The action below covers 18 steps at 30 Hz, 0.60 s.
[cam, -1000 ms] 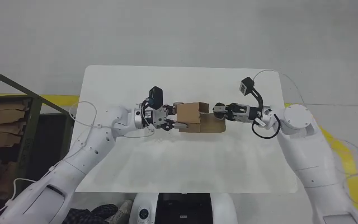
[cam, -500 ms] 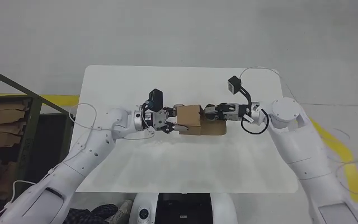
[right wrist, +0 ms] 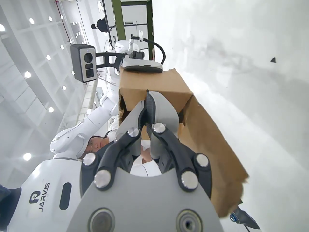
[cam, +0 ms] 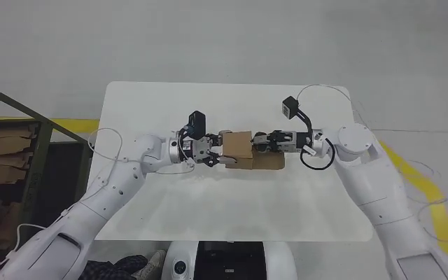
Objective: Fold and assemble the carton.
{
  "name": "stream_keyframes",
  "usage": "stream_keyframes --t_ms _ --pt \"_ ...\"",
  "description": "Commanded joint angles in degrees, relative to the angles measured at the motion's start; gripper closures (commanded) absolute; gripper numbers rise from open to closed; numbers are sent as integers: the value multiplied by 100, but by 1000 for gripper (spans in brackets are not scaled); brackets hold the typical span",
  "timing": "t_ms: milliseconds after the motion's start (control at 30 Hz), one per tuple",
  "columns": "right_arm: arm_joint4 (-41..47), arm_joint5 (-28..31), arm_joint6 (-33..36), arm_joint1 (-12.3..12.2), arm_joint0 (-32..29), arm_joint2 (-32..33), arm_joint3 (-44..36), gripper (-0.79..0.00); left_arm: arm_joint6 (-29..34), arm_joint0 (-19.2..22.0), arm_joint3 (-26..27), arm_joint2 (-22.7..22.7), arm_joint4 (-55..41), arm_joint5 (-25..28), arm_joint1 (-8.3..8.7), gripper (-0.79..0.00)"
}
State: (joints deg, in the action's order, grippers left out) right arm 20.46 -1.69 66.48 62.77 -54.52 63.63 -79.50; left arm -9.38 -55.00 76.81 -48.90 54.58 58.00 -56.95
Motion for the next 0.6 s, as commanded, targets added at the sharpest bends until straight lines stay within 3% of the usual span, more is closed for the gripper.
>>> stream_keyframes --t_ms 0,233,400,567 --pt "-40 -35 -38 -89 -173 363 -128 0 -11 4 -19 -11 12 0 3 -425" --pt "-55 -492 -118 -338 -906 1375 -228 0 -65 -9 -33 -39 22 0 5 -419" --pt "82 -902 170 -315 -986 1063 150 0 -162 -4 15 -80 25 0 6 -391" --pt "546 -655 202 -181 -822 600 564 0 -241 -22 33 -120 54 0 4 -379"
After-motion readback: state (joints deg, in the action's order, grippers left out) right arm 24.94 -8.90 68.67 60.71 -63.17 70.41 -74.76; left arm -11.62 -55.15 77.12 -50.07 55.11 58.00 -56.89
